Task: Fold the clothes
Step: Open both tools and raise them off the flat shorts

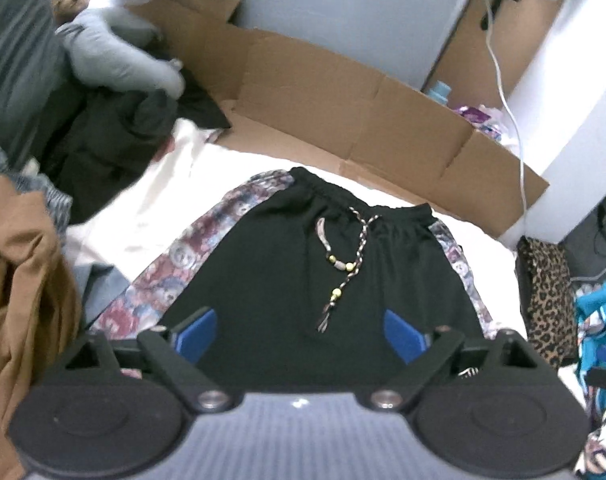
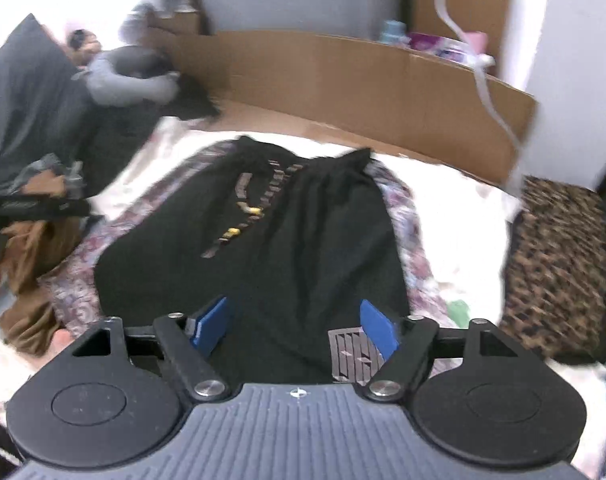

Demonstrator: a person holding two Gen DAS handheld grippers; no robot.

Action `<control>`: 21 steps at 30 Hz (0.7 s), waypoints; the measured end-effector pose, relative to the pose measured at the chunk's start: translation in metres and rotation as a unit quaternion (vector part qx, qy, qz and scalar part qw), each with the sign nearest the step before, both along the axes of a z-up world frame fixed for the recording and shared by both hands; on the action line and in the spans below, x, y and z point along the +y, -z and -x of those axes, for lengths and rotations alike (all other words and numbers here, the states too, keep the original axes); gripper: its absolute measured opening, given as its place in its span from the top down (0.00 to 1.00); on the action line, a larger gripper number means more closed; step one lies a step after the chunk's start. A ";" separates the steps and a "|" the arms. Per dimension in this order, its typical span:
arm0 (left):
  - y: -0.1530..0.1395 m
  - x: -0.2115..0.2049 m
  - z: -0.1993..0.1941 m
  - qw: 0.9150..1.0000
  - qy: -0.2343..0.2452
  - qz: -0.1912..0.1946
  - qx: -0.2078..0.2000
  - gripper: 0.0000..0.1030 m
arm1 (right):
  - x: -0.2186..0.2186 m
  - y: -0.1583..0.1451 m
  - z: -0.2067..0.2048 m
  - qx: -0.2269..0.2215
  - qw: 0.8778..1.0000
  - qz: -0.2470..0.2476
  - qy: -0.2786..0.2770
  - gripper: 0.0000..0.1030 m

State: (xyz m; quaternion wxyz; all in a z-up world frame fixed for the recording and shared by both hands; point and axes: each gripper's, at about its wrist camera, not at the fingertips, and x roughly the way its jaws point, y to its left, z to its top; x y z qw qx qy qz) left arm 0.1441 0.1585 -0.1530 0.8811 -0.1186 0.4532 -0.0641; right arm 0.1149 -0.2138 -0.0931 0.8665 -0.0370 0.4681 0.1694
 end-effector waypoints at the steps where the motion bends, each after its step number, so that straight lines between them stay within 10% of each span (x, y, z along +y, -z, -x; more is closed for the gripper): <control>1: -0.001 0.002 0.003 1.000 -0.008 0.002 0.002 0.10 | -0.003 -0.003 0.001 0.004 1.000 0.005 0.014 0.19; 21: -0.007 0.046 0.021 0.997 -0.060 -0.040 0.009 0.07 | -0.040 -0.011 0.061 0.037 0.996 0.009 0.086 0.14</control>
